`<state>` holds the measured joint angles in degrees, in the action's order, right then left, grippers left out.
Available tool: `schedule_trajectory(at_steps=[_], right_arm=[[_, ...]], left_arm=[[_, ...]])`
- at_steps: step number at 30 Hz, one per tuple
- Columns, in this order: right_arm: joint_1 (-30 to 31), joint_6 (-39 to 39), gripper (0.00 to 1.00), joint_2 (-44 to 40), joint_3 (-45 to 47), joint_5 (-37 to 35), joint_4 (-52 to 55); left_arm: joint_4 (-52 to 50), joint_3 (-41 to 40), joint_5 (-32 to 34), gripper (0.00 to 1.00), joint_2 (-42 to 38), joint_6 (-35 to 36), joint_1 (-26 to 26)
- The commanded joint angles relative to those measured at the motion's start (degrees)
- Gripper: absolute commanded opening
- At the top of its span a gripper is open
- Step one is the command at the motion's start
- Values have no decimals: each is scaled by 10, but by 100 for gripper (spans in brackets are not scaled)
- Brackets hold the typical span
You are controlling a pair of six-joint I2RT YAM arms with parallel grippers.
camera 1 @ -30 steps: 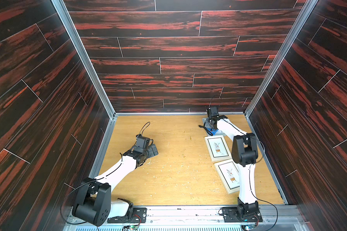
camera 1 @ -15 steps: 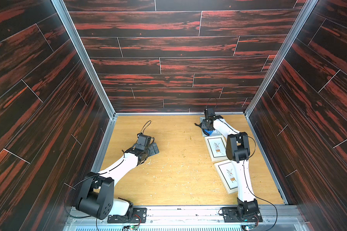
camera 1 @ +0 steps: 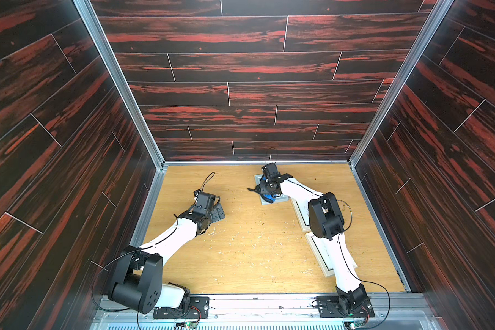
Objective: Wipe the picture frame with a cloth
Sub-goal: Move the picture frame to the center of the board.
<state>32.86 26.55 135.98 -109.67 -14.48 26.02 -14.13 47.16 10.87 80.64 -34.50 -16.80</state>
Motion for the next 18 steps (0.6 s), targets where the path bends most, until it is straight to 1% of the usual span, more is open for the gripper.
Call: schedule_trajectory(at_steps=[1,3,6,10,13,15,18], right_arm=[[42,40,0,-49,105,31,10],[61,57,0,-93,168,39,-18],[88,74,0,-149,237,47,-42],[111,83,0,-214,287,47,-47],[106,69,0,-263,304,22,-37],[84,48,0,-284,310,7,-35],[46,28,0,-290,318,13,-42]], left_arm=[[-11,4,13,100,1,-1,0],[-10,10,-4,96,10,3,-1],[-16,26,-39,93,32,9,-1],[-10,49,-103,86,67,15,-2],[13,54,-136,84,84,2,-6],[31,60,-155,83,101,-7,-14],[45,81,-174,79,133,-18,-35]])
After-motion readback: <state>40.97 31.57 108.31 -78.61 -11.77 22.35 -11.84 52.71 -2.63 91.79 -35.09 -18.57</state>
